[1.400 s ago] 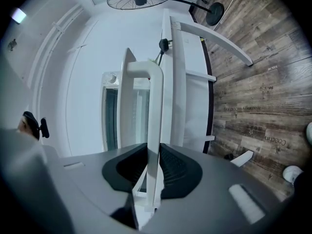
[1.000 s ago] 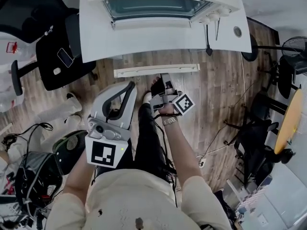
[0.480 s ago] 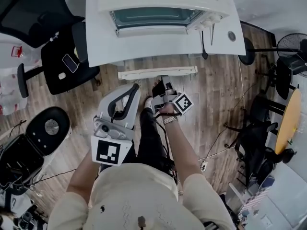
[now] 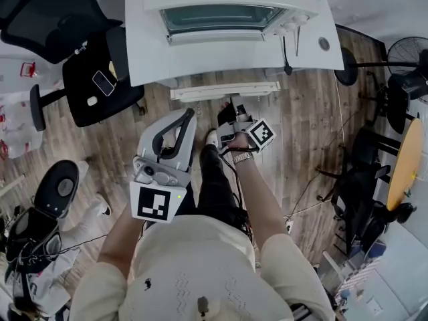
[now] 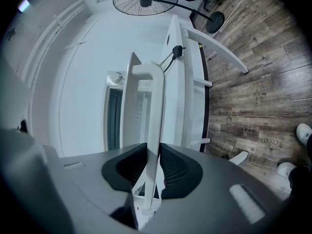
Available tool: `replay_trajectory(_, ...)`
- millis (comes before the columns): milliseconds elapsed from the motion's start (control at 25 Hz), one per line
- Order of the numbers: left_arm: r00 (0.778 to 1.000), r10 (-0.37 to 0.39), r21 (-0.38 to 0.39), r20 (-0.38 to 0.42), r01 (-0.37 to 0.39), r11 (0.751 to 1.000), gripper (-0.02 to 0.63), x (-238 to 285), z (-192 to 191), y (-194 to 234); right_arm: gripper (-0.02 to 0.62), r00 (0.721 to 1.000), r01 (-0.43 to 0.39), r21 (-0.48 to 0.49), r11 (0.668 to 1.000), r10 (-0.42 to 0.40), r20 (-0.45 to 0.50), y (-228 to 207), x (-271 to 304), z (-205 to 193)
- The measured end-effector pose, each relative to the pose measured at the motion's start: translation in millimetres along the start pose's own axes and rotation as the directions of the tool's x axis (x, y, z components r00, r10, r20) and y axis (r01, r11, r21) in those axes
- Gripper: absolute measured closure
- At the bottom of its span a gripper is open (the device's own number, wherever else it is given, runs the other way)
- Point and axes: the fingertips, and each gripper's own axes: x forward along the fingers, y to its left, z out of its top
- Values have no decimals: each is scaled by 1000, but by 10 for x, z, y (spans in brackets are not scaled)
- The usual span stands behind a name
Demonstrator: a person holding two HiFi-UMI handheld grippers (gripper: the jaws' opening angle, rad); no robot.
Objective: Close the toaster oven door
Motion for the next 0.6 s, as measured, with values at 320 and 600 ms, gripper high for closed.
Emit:
replay_trajectory(320, 1000, 13, -6, -4, -13, 1000, 601, -108, 51, -11, 495, 1000, 2, -17, 1000, -3, -15, 116, -8, 3)
replay_trajectory(600, 1000, 31, -1, 4, -31, 1000, 603, -162, 120, 16, 494, 1000, -18, -15, 1000, 18, -10, 248, 2, 4)
